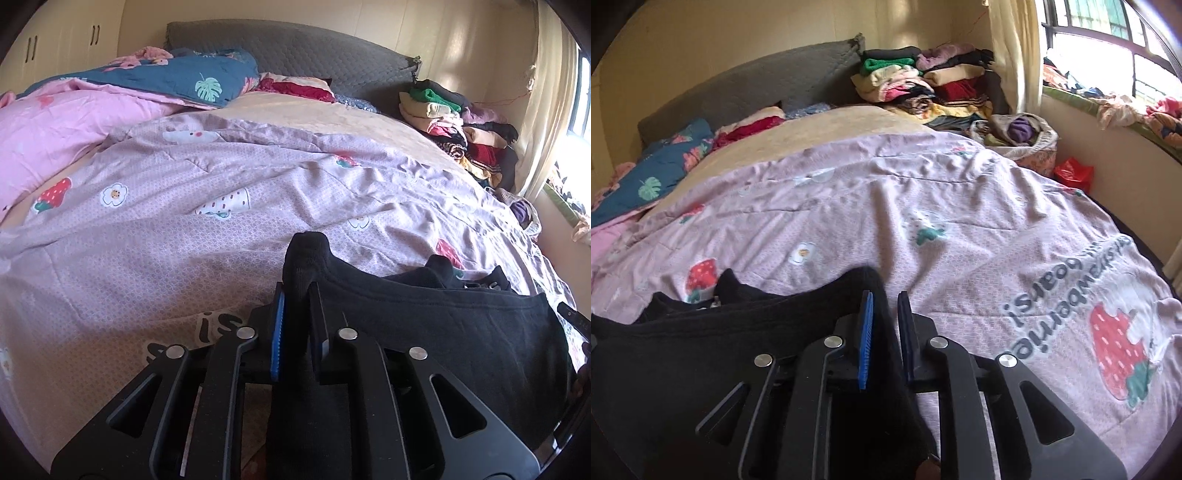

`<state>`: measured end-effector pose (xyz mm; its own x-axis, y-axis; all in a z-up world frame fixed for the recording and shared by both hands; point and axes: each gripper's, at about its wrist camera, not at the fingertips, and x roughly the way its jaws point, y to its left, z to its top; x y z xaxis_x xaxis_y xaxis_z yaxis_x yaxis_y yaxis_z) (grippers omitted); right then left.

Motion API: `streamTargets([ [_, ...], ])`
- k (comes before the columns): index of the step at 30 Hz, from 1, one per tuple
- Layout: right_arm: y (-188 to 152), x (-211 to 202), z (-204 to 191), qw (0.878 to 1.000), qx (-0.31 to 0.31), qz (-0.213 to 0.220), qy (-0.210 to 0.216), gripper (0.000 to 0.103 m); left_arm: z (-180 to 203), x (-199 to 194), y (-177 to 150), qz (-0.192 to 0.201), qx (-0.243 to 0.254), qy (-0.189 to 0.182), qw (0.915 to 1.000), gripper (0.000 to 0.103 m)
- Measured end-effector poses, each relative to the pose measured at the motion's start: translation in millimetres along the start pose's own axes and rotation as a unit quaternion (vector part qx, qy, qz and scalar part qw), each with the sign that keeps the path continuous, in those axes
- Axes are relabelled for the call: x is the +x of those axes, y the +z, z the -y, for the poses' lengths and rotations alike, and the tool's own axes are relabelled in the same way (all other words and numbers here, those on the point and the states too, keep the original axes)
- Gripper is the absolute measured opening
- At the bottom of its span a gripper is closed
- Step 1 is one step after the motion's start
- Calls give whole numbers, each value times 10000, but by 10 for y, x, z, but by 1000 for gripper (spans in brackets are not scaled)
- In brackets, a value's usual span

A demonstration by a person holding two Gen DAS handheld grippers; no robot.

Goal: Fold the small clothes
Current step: 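Lift the folded shirt edge with both grippers and fold it over, then lay the folded shirt down and open both grippers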

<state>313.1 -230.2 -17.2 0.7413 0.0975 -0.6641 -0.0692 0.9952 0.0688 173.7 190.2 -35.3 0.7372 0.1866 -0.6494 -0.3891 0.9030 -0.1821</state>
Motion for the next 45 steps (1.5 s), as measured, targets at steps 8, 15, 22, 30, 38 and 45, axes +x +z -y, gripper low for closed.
streamTargets([
  [8, -3, -192, 110, 9996, 225, 84, 140, 48, 5, -81, -42, 8, 32, 89, 10000, 13],
  [15, -46, -459, 209, 9965, 566, 144, 605, 62, -19, -288, -84, 43, 7, 43, 10000, 38],
  [22, -71, -795, 188, 9934, 608, 332, 919, 71, 46, -558, -123, 132, 114, -121, 9998, 67],
  [30, -321, -1245, 266, 9903, 610, 635, 1079, 89, 199, -790, -202, 90, 276, -316, 9991, 93],
  [38, -509, -1413, 448, 9882, 900, 600, 1081, 94, 338, -950, -269, 17, 431, -487, 9979, 93],
  [45, -616, -1496, 479, 9895, 888, 494, 1027, 94, 402, -1060, -341, -29, 512, -586, 9970, 93],
])
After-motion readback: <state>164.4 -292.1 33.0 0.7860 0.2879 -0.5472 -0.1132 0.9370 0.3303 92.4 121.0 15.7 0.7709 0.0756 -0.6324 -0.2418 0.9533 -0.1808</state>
